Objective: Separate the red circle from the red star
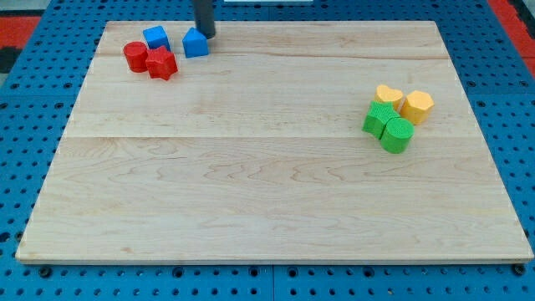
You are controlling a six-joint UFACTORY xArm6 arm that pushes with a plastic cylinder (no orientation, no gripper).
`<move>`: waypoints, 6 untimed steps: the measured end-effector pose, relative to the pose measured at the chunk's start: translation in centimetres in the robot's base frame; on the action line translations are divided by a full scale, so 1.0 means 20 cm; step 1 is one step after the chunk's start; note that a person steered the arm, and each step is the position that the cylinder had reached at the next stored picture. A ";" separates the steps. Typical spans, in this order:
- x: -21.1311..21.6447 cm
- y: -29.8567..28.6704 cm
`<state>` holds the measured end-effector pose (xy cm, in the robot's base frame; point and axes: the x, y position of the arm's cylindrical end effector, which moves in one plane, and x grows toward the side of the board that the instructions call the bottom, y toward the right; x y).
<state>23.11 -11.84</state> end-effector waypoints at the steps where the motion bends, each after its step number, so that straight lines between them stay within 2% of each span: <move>1: 0.14 -0.12; 3: 0.16 0.06; 5: 0.19 0.04; 6: 0.23 -0.18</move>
